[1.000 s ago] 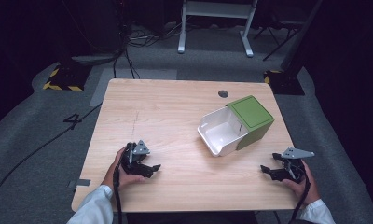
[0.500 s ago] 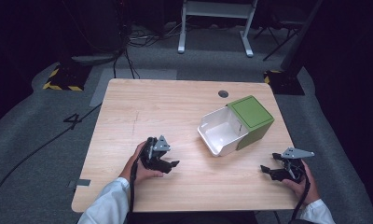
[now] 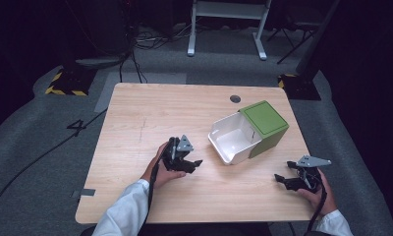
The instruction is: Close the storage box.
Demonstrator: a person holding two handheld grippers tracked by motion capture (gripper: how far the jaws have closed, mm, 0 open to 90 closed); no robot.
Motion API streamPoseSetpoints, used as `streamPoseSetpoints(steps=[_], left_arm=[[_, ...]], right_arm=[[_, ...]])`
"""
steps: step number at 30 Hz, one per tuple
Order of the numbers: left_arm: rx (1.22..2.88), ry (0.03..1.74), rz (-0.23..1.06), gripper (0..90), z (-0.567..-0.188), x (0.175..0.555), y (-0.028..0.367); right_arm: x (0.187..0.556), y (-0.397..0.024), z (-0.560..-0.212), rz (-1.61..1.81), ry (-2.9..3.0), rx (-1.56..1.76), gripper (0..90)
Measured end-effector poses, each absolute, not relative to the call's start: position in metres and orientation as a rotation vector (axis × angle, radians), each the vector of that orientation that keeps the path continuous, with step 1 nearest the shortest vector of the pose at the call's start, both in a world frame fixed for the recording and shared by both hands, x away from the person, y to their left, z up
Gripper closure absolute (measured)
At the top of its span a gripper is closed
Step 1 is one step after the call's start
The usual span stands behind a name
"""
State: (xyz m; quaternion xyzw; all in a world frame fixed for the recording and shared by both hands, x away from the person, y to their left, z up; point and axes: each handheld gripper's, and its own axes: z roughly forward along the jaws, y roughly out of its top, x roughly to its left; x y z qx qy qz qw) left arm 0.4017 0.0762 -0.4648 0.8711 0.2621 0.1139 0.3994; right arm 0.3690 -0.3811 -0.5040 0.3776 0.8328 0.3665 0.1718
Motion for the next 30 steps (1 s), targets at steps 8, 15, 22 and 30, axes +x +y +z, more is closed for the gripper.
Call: streamPoseSetpoints(steps=[8, 15, 22, 30], left_arm=[[2.2, 0.672, 0.286, 29.3, -0.471, 0.415, 0.061], [2.21, 0.657, 0.285, 27.2, -0.477, 0.422, 0.046], [2.185, 0.651, 0.276, 27.1, -0.477, 0.429, 0.034], [2.198, 0.648, 0.244, 26.8, -0.486, 0.433, 0.022]], right_arm=[[0.369, -0.381, -0.504, 1.04, 2.363, 1.072, 16.9], [0.369, -0.381, -0.504, 1.038, 2.363, 1.07, 17.0], [0.369, -0.381, -0.504, 1.038, 2.363, 1.07, 17.0], [0.369, -0.381, -0.504, 1.038, 2.362, 1.07, 17.0]])
